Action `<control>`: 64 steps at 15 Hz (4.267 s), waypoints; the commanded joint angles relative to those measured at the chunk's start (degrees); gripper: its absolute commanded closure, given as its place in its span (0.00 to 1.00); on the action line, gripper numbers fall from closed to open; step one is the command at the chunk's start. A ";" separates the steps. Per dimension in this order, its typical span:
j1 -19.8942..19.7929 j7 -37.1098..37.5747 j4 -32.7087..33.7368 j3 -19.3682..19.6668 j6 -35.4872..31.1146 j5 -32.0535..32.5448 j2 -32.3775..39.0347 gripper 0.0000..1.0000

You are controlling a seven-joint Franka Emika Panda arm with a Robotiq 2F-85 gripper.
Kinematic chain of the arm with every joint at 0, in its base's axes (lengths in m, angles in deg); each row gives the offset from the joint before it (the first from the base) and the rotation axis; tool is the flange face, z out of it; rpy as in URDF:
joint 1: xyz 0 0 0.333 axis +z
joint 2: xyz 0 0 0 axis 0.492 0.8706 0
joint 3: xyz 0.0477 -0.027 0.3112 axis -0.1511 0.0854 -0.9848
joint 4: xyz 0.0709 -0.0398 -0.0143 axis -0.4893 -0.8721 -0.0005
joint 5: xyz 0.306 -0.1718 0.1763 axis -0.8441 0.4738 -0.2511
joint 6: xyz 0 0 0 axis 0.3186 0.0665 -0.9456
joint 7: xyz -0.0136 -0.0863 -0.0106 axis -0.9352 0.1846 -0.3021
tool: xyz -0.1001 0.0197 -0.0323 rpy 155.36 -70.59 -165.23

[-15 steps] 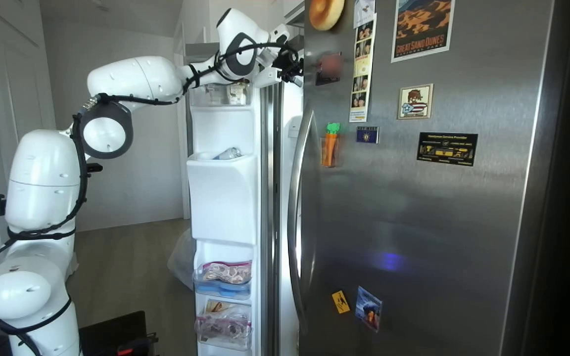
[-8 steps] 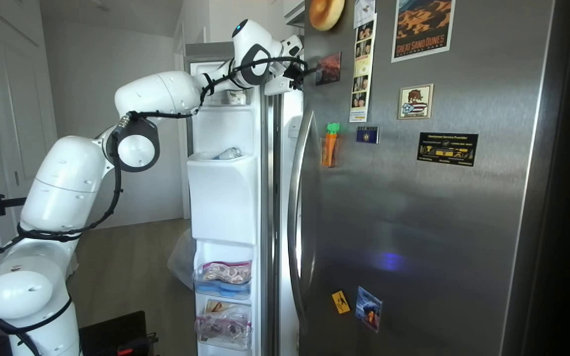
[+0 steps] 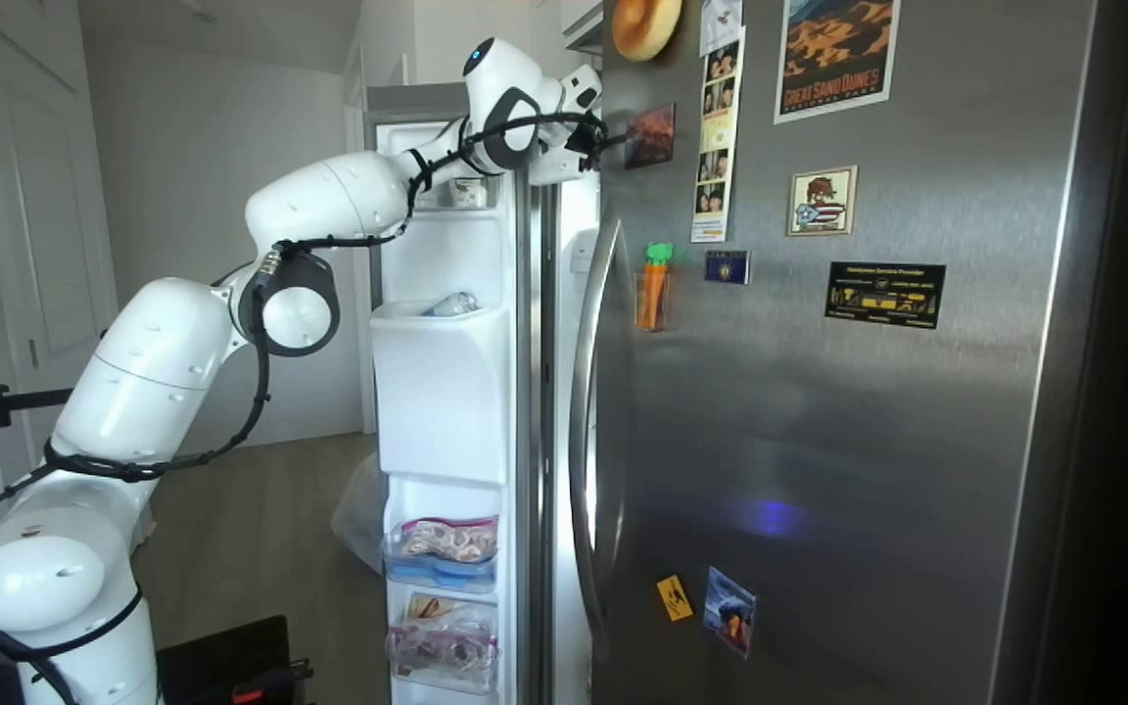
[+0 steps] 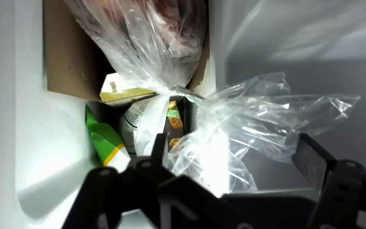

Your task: Remove the packet of meat from the fridge and put it on the surface to the right of the fridge

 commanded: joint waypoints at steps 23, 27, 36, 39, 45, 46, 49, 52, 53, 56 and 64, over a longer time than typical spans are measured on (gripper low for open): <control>0.09 -0.30 6.99 -0.35 3.66 0.40 4.98 1.00; 0.09 0.59 6.91 -0.08 4.11 0.63 4.19 1.00; 2.42 2.17 15.43 4.84 9.93 1.23 4.51 1.00; 3.88 2.61 18.99 7.07 11.41 2.21 4.67 1.00; 6.60 5.49 13.91 9.11 8.00 7.50 1.12 1.00; 7.14 6.11 13.83 9.47 8.04 8.39 1.05 1.00; 8.52 7.69 13.75 10.34 8.22 10.72 0.77 1.00; 9.37 8.41 13.67 10.84 8.86 11.78 0.23 1.00; 9.41 8.49 13.61 10.82 9.24 11.76 0.05 1.00; 9.54 8.10 13.65 10.88 11.04 11.93 -0.74 1.00; 11.23 7.72 14.38 11.37 18.54 14.33 -4.29 1.00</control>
